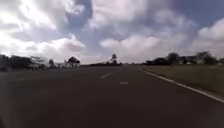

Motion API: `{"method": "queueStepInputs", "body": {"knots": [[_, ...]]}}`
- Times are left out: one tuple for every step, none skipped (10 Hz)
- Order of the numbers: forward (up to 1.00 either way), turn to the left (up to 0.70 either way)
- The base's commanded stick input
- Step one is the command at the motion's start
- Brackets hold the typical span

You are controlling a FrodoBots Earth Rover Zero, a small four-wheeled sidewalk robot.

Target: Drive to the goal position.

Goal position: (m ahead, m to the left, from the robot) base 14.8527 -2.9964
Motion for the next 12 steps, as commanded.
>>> {"method": "queueStepInputs", "body": {"knots": [[1.0,0.0],[1.0,0.0],[1.0,0.0],[1.0,0.0],[1.0,0.0],[1.0,0.0],[1.0,0.0],[1.0,0.0],[1.0,0.0],[1.0,0.0],[1.0,0.0],[1.0,-0.4]]}}
